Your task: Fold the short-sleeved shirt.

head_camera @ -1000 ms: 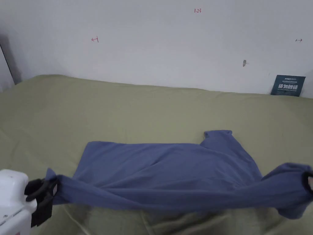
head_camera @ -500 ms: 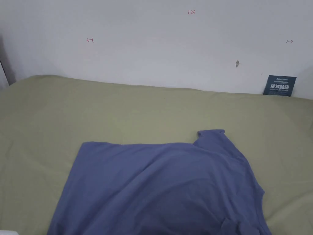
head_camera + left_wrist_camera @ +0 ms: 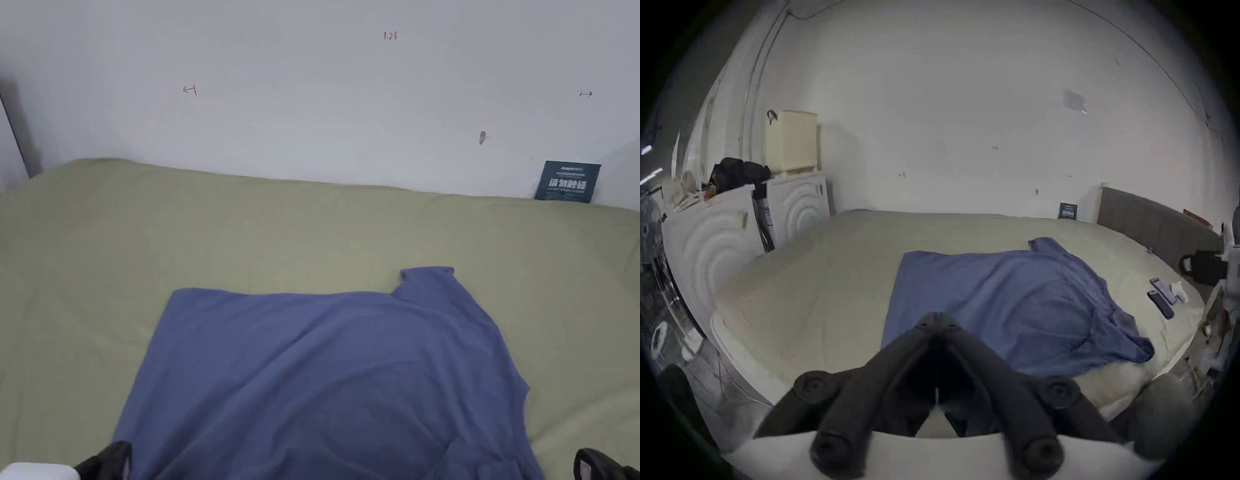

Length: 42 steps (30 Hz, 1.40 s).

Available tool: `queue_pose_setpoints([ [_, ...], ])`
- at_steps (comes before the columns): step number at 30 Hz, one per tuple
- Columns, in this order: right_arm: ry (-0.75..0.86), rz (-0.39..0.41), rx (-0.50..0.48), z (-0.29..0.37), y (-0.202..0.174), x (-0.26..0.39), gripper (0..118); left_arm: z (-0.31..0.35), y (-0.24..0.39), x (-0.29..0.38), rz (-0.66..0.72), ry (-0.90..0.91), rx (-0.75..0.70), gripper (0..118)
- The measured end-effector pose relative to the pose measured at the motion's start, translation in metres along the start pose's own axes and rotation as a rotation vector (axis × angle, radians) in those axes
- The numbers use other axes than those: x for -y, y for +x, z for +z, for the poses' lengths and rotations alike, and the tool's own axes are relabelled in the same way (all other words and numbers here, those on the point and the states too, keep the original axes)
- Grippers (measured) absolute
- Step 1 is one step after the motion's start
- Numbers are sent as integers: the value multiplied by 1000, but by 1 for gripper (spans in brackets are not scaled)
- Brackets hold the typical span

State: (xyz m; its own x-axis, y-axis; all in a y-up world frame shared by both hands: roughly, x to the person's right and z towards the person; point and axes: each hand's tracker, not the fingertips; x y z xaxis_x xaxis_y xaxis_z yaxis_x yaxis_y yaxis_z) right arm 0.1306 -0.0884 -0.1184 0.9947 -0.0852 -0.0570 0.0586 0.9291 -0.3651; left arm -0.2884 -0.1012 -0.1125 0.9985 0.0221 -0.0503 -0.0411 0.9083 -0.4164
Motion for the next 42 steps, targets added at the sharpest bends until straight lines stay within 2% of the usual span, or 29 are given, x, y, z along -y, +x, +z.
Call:
queue_pose_setpoints([
  [5,-68,12,2,0,-5,21,0,-9,-13,14,-29,-145,-27,0],
  [9,-106,-8,-8,-2,-2,28,0,-34,-46,16,-7,-349,-6,2],
  [10,-116,-10,-8,-4,-1,28,0,-41,-55,19,7,-392,2,8],
  [11,-130,-13,-15,-8,0,28,0,-51,-62,20,40,-437,1,21],
  [12,-139,-14,-23,-11,0,28,0,-59,-68,24,61,-460,22,47],
  [13,-142,-14,-26,-13,-2,27,0,-70,-74,29,71,-484,54,67],
  [14,-147,-14,-29,-16,-2,27,0,-79,-76,33,58,-512,56,77],
  [15,-152,-12,-30,-18,-2,27,0,-89,-76,37,21,-538,43,79],
  [17,-157,-8,-27,-21,-4,26,0,-109,-75,48,-51,-589,16,79],
  [20,-181,-15,-22,-26,-1,26,0,-129,-72,55,-65,-628,24,76],
  [21,-197,-15,-11,-28,0,27,0,-133,-71,56,-62,-626,21,67],
  [22,-216,-15,3,-31,2,28,0,-132,-71,54,-50,-613,16,48],
  [23,-241,-17,20,-34,5,29,0,-129,-70,51,-17,-586,34,24],
  [24,-273,-19,31,-38,8,30,0,-128,-69,49,10,-573,68,11],
  [25,-326,-24,25,-44,13,32,1,-126,-68,46,15,-560,72,11],
  [26,-388,-15,27,-52,16,34,10,-126,-65,46,-2,-561,65,11],
  [27,-444,-8,23,-60,18,37,37,-122,-60,42,-14,-552,61,11],
  [28,-507,11,7,-70,19,43,55,-120,-58,41,-19,-547,62,11],
  [29,-565,38,-7,-77,20,48,61,-121,-58,41,-15,-547,64,11],
  [30,-559,50,-3,-82,19,53,57,-120,-58,41,-5,-546,65,11],
  [35,-584,58,-8,-112,12,71,56,-118,-61,42,6,-547,72,11],
  [36,-605,74,-3,-118,11,75,40,-118,-61,43,9,-550,71,11],
  [37,-638,101,0,-121,10,78,40,-118,-62,44,16,-554,71,11],
  [38,-662,135,4,-123,9,80,31,-118,-62,45,22,-556,72,11],
  [39,-653,129,-3,-121,7,80,7,-117,-63,45,28,-559,74,11],
  [40,-625,150,8,-115,3,77,1,-116,-64,44,35,-558,74,11],
  [42,-590,184,19,-106,-1,72,1,-112,-65,43,47,-550,75,11],
])
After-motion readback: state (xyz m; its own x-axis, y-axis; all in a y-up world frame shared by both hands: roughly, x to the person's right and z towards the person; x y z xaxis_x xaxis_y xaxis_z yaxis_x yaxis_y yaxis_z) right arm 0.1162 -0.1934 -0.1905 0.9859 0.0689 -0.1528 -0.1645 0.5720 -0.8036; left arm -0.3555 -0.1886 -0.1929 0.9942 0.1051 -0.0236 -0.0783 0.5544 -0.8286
